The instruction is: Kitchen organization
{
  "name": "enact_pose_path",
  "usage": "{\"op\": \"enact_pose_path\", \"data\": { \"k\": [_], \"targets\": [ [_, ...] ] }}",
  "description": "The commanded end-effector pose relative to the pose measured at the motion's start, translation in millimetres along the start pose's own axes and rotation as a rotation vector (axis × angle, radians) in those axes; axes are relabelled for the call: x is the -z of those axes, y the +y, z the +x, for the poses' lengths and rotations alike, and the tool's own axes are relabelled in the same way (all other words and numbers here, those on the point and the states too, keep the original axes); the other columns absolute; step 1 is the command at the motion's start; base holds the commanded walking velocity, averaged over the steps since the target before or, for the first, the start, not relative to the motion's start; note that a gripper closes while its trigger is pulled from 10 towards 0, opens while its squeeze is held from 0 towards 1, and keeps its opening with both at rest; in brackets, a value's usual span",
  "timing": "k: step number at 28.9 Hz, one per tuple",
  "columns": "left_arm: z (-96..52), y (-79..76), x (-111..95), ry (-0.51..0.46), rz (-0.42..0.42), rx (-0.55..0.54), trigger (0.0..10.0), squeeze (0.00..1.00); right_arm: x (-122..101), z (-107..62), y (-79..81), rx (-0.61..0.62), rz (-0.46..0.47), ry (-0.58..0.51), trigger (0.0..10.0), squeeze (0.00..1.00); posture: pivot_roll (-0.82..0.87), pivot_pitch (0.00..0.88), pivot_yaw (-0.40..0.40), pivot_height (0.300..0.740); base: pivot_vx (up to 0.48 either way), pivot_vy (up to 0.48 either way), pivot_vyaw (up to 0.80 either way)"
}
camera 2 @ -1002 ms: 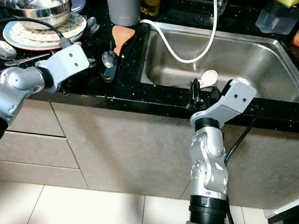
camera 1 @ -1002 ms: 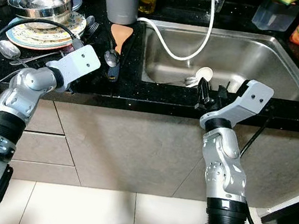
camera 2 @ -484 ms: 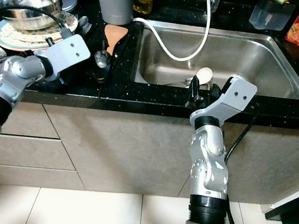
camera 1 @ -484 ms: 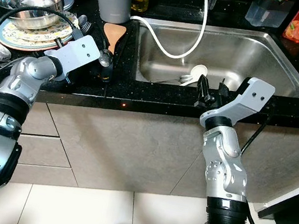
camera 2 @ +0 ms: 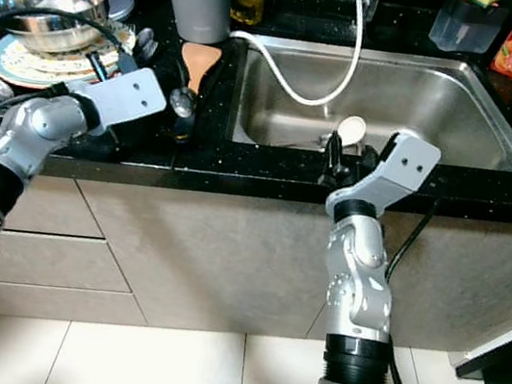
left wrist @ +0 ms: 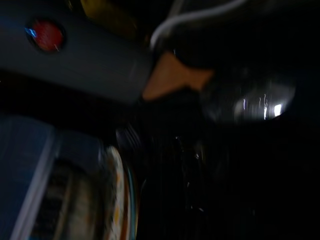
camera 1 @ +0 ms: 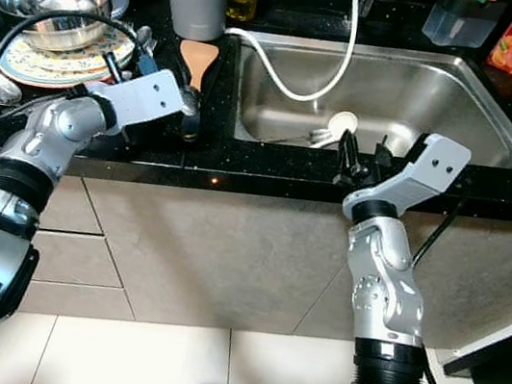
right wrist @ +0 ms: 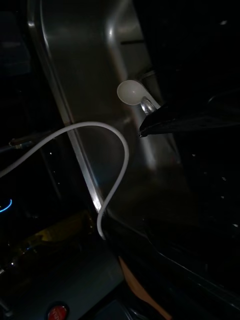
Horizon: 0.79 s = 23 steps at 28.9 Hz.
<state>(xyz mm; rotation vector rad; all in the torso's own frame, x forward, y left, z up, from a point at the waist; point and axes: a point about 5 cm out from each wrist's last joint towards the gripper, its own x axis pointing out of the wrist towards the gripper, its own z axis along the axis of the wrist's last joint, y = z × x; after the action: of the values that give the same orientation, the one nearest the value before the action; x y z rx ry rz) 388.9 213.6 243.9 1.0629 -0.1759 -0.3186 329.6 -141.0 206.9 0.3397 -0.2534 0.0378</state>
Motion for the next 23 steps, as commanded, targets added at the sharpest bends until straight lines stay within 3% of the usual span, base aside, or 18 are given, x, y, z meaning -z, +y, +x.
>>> {"op": "enact_pose_path", "data": {
  "k": [1, 3, 4, 6, 7, 8, 9, 12, 13, 17, 18, 19, 20, 21, 22, 23],
  "targets": [
    [-6.9, 0.1, -4, -0.023, -0.073, 0.012, 10.0, 0.0, 1, 1.9, 0.6, -0.005, -0.01, -0.002, 10.0, 0.0, 0.11, 0.022, 0.008, 0.74, 0.0, 0.0, 0.0],
    [-11.0, 4.4, -3, -0.019, -0.086, -0.006, 10.0, 0.0, 1, 2.1, 0.3, -0.006, -0.011, -0.002, 10.0, 0.0, 0.11, 0.02, 0.007, 0.74, 0.0, 0.0, 0.0],
    [-15.0, 8.9, 1, 0.006, -0.104, -0.031, 10.0, 0.58, 1, 2.5, -0.6, -0.004, -0.01, -0.001, 10.0, 0.0, 0.12, 0.019, 0.004, 0.74, 0.0, 0.0, 0.0],
    [-18.3, 13.3, 7, 0.038, -0.113, -0.064, 10.0, 0.58, 2, 3.0, -1.5, -0.002, -0.009, 0.0, 10.0, 0.0, 0.12, 0.018, 0.003, 0.74, 0.0, 0.0, 0.0],
    [-21.7, 17.3, 13, 0.073, -0.131, -0.102, 10.0, 1.0, 2, 3.6, -2.0, 0.0, -0.008, 0.001, 10.0, 0.0, 0.13, 0.014, 0.001, 0.74, 0.0, 0.0, 0.0],
    [-28.1, 20.7, 23, 0.121, -0.227, -0.178, 10.0, 1.0, 3, 5.0, -1.0, -0.006, -0.005, 0.003, 10.0, 0.0, 0.14, 0.01, 0.0, 0.74, 0.0, 0.0, 0.0],
    [-28.1, 20.7, 23, 0.121, -0.227, -0.178, 10.0, 1.0, 3, 5.0, -1.0, -0.006, -0.005, 0.003, 10.0, 0.0, 0.14, 0.01, 0.0, 0.74, 0.0, 0.0, 0.0],
    [-33.4, 18.2, 28, 0.139, -0.416, -0.274, 10.0, 1.0, 4, 7.6, 2.4, -0.02, 0.001, 0.004, 10.0, 0.0, 0.15, 0.003, -0.012, 0.74, 0.0, 0.0, 0.0],
    [-33.4, 18.2, 28, 0.139, -0.416, -0.274, 10.0, 1.0, 4, 7.6, 2.4, -0.02, 0.001, 0.004, 10.0, 0.0, 0.15, 0.003, -0.012, 0.74, 0.0, 0.0, 0.0],
    [-32.7, 2.1, 37, 0.2, -0.757, -0.354, 10.0, 1.0, 6, 11.5, 7.0, -0.039, 0.011, 0.008, 10.0, 0.0, 0.16, 0.0, -0.019, 0.74, 0.0, 0.0, 0.0],
    [-32.7, 2.1, 37, 0.2, -0.757, -0.354, 10.0, 1.0, 6, 11.5, 7.0, -0.039, 0.011, 0.008, 10.0, 0.0, 0.16, 0.0, -0.019, 0.74, 0.0, 0.0, 0.0],
    [-30.0, -3.9, 35, 0.199, -0.827, -0.338, 10.0, 0.0, 6, 12.1, 8.0, -0.043, 0.012, 0.008, 10.0, 0.0, 0.17, 0.0, -0.02, 0.74, 0.0, 0.0, 0.0],
    [-26.4, -10.3, 32, 0.203, -0.884, -0.326, 10.0, 0.0, 6, 12.7, 8.6, -0.046, 0.013, 0.008, 10.0, 0.0, 0.16, 0.0, -0.021, 0.74, 0.0, 0.0, 0.0],
    [-26.4, -10.3, 32, 0.203, -0.884, -0.326, 10.0, 0.0, 6, 12.7, 8.6, -0.046, 0.013, 0.008, 10.0, 0.0, 0.16, 0.0, -0.021, 0.74, 0.0, 0.0, 0.0],
    [-22.8, -18.7, 30, 0.207, -0.954, -0.308, 10.0, 0.0, 6, 13.1, 9.0, -0.048, 0.013, 0.007, 10.0, 0.0, 0.16, 0.0, -0.021, 0.74, 0.0, 0.0, 0.0],
    [-22.8, -18.7, 30, 0.207, -0.954, -0.308, 10.0, 0.0, 6, 13.1, 9.0, -0.048, 0.013, 0.007, 10.0, 0.0, 0.16, 0.0, -0.021, 0.74, 0.0, 0.0, 0.0]
  ]
}}
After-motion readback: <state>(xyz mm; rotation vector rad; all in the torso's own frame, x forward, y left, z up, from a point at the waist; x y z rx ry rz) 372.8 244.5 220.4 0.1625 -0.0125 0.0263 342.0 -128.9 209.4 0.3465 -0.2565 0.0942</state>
